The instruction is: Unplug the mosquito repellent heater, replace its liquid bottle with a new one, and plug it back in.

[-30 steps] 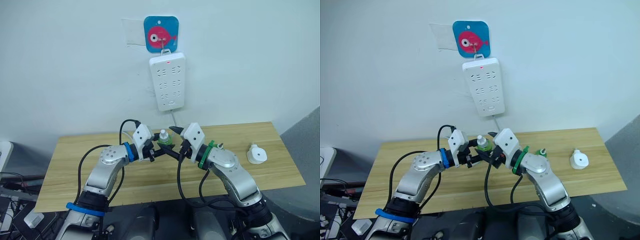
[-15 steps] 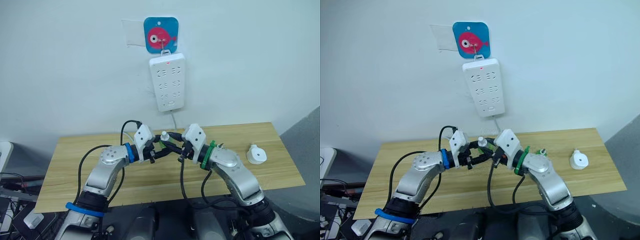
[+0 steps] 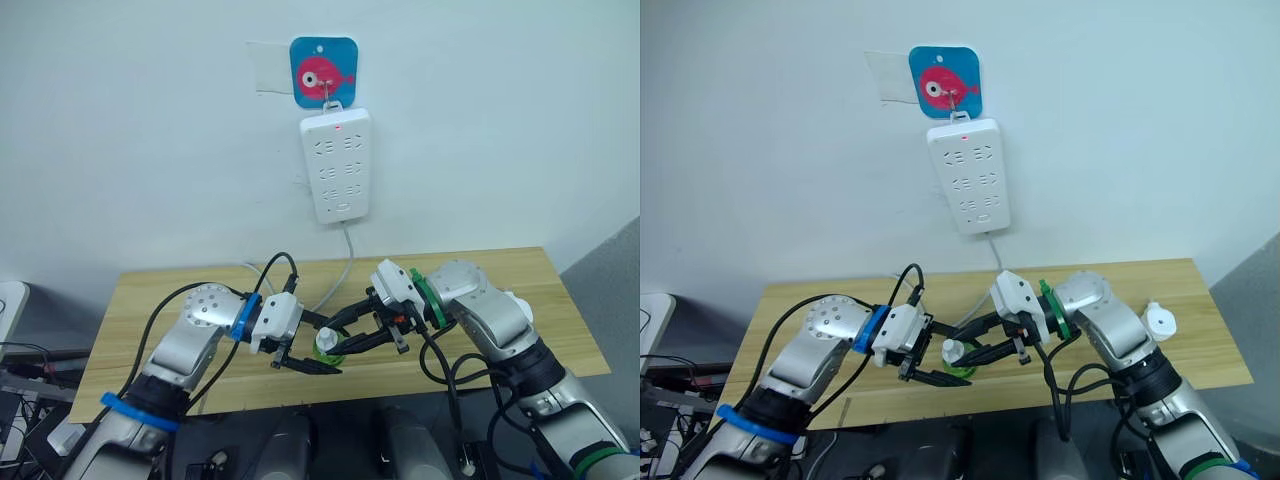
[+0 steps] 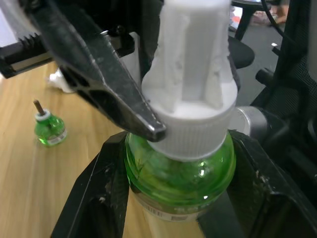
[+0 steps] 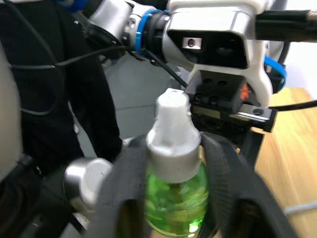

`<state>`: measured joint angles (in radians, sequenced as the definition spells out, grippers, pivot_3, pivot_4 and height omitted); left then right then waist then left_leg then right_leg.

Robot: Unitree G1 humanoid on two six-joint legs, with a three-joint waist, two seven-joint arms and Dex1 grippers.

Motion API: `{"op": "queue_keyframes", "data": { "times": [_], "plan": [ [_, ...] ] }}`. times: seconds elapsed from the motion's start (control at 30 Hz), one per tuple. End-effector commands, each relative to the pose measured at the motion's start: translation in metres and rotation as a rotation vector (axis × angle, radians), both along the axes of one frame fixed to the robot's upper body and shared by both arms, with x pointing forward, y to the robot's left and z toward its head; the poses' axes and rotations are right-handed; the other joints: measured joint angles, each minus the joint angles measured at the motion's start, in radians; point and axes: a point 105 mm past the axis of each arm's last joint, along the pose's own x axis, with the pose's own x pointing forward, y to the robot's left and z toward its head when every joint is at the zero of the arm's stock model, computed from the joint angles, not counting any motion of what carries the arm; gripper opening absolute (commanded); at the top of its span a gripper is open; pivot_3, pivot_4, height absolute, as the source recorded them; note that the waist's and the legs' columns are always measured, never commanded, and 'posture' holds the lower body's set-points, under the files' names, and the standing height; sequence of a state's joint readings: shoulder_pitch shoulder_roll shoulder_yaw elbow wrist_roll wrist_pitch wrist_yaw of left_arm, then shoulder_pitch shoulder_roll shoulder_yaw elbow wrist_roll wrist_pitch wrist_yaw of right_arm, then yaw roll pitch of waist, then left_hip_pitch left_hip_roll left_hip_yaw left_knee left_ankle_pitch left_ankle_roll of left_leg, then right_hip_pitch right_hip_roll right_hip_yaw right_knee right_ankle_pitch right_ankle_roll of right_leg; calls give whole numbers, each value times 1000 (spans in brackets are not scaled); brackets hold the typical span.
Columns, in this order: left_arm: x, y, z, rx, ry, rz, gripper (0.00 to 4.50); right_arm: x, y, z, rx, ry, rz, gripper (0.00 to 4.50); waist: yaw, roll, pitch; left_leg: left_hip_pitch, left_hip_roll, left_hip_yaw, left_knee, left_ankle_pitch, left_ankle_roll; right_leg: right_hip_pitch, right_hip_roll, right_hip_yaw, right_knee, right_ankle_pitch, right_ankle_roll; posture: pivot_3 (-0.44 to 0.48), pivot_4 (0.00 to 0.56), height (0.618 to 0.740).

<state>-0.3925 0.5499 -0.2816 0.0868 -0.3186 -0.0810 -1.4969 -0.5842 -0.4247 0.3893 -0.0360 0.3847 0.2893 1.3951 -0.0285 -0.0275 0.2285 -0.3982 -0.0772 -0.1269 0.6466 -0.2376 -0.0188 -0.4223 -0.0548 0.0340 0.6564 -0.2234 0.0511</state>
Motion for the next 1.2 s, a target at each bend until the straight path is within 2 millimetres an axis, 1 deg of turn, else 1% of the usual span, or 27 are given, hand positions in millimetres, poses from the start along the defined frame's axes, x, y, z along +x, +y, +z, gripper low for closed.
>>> {"op": "queue_keyframes", "data": {
  "times": [0.03,0.13,0.17,0.2,0.27,0.33,0.43,0.53,0.6,0.7,0.8,1.0,1.13,1.2],
  "plan": [
    [5,-1,3,-33,-9,36,2285,5,-14,7,15,-34,-32,3148,-2,0,0,0,0,0,0,0,0,-1,0,0,0,0,0,-30,172,740],
    [8,1,3,-55,13,103,2285,8,-30,4,5,-26,-107,4182,-2,0,0,-1,1,0,0,2,-3,-2,0,1,0,0,0,-39,177,740],
    [11,1,5,-75,33,145,2285,9,-33,5,11,-25,-142,4462,-3,0,0,-1,1,1,0,1,-3,-2,0,1,0,0,0,-42,179,740],
    [14,0,7,-101,57,197,2285,12,-34,5,25,-31,-195,4462,-3,0,0,0,1,1,0,-1,0,-2,0,2,0,0,0,-45,180,740],
    [21,-2,9,-131,80,294,2285,20,-33,5,66,-70,-337,4462,-3,0,0,0,1,1,0,0,0,-2,0,2,1,0,0,-46,182,740],
    [29,-4,9,-159,92,389,2285,24,-27,6,114,-90,-452,4462,-4,0,0,0,2,1,0,0,0,-2,0,2,2,0,0,-45,183,740],
    [39,-8,12,-210,123,509,2285,24,-15,5,164,-135,-558,4462,-4,0,0,0,2,1,-1,0,0,-3,0,3,2,0,0,-53,190,740],
    [40,-13,12,-226,125,560,2285,24,-3,3,192,-154,-625,4462,-4,0,0,0,1,2,0,0,-1,-3,0,3,2,0,0,-55,188,740],
    [39,-16,11,-222,122,561,2285,29,4,3,209,-159,-679,4462,-4,0,0,0,1,2,0,0,-1,-3,0,4,2,0,0,-56,185,740],
    [37,-19,11,-212,114,544,2285,38,9,5,228,-169,-745,4462,-4,1,0,0,1,2,-1,0,-1,-3,1,3,2,0,0,-52,182,740],
    [36,-18,11,-206,115,538,2285,43,7,5,225,-187,-783,4462,-3,1,0,0,1,2,-1,1,-4,-3,0,4,2,0,0,-52,182,740],
    [33,-16,8,-187,117,518,2285,51,-2,5,212,-211,-818,4462,-5,1,0,0,1,3,-1,1,-4,-2,1,4,2,0,0,-61,183,740],
    [33,-16,8,-188,119,518,2285,54,-12,7,203,-222,-830,4462,-5,0,0,0,1,3,-1,1,-4,-2,1,4,2,0,0,-61,183,740],
    [33,-15,8,-187,119,519,2285,52,-21,8,190,-224,-823,4462,-5,0,0,0,1,3,-1,1,-4,-2,1,3,2,0,0,-61,184,740]
  ]
}}
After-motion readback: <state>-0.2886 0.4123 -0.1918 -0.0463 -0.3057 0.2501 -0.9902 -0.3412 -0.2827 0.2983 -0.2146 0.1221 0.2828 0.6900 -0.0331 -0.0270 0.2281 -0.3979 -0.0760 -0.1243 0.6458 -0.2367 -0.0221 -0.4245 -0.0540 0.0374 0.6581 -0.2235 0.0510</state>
